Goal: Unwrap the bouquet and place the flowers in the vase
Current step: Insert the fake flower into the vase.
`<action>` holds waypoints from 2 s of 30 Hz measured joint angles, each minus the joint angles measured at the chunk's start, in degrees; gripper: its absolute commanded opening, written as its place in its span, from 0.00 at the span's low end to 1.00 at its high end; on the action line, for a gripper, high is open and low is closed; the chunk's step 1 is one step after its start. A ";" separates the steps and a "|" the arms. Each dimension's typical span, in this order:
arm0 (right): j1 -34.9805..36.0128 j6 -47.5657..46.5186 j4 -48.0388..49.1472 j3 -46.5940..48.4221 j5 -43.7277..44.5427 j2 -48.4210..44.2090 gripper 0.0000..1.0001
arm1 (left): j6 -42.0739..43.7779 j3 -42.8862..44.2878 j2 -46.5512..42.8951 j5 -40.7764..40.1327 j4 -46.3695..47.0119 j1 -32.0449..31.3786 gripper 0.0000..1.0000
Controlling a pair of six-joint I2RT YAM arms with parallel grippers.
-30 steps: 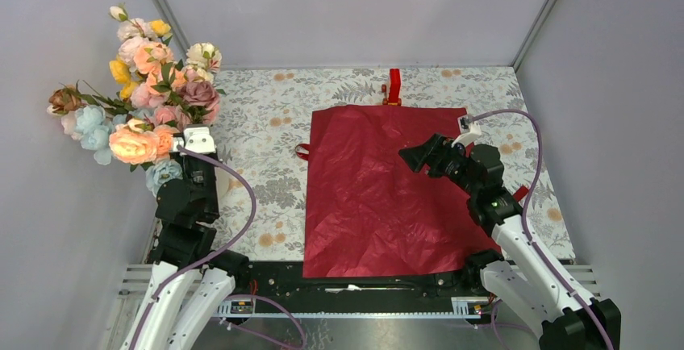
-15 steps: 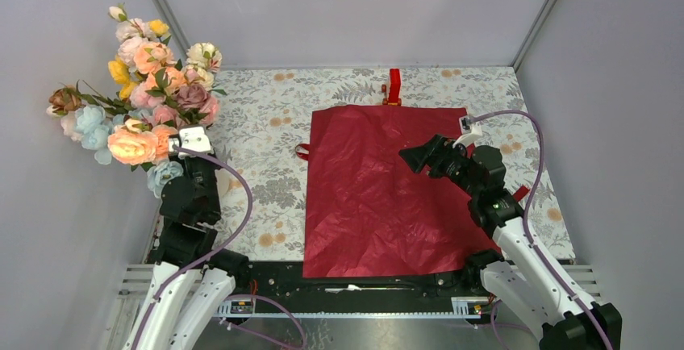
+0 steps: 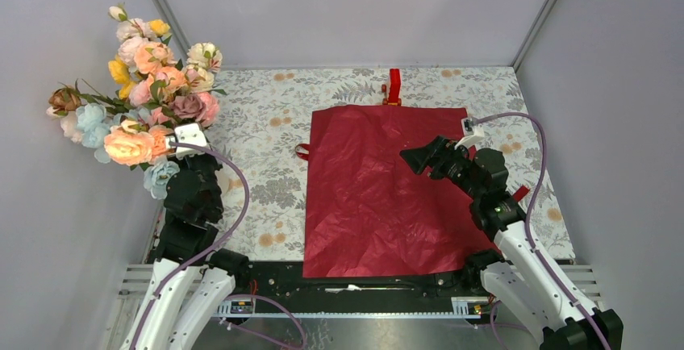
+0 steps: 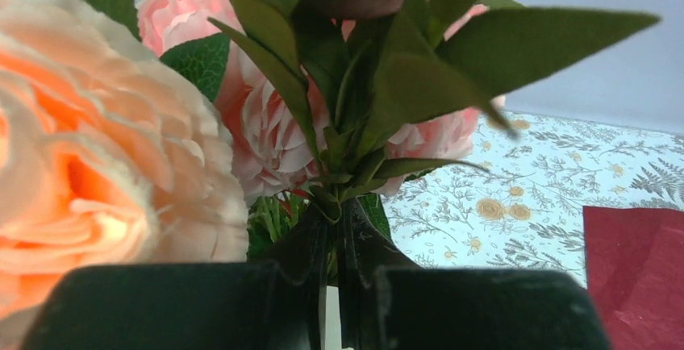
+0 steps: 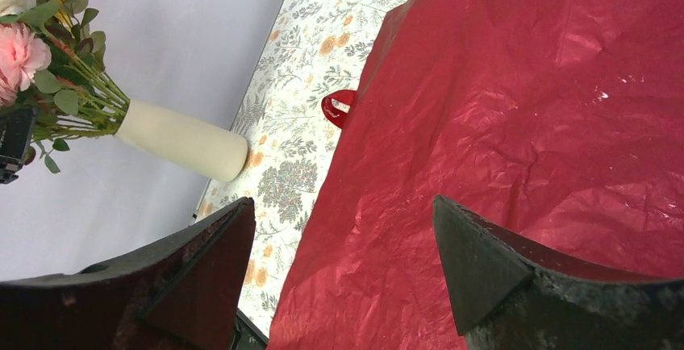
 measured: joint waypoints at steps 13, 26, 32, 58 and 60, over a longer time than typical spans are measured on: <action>0.00 0.87 -0.02 -0.83 -0.04 -1.36 0.87 | -2.91 2.14 0.72 -1.92 -4.61 0.46 0.18; 0.00 1.27 -0.02 -1.51 -0.90 -2.34 0.87 | -3.32 4.50 2.25 -1.95 -8.26 0.72 0.34; 0.00 1.27 -0.02 -1.77 -1.14 -2.34 0.87 | -3.72 5.81 0.55 -1.77 -7.76 0.72 0.42; 0.00 1.29 -0.02 -2.34 -1.42 -2.34 0.87 | 0.83 10.88 1.68 2.45 -2.16 0.72 0.00; 0.00 1.29 -0.02 -2.34 -1.42 -2.34 0.87 | 0.74 10.01 1.36 2.47 -1.97 0.72 0.00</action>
